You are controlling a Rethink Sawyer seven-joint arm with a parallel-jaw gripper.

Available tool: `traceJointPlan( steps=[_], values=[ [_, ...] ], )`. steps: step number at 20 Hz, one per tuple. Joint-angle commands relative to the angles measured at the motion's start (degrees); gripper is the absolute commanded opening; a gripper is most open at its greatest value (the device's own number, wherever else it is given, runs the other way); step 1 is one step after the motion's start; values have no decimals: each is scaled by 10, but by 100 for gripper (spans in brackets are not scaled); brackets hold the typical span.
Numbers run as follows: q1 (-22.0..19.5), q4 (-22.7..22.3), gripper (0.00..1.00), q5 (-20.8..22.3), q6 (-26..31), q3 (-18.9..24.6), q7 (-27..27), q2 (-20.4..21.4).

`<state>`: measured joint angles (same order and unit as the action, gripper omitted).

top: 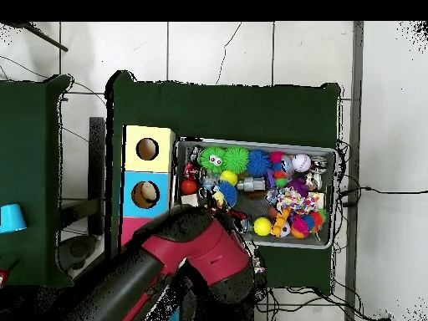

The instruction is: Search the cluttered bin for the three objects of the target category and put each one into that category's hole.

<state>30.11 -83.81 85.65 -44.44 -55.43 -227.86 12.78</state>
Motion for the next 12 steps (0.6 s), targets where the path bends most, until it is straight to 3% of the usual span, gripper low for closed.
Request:
traceJointPlan(
  steps=[1, 12],
  values=[
    [14, -9, 0, -20, 15, 95, -153, -22],
    [11, -23, 0, -51, 6, 148, -170, 3]
  ],
)
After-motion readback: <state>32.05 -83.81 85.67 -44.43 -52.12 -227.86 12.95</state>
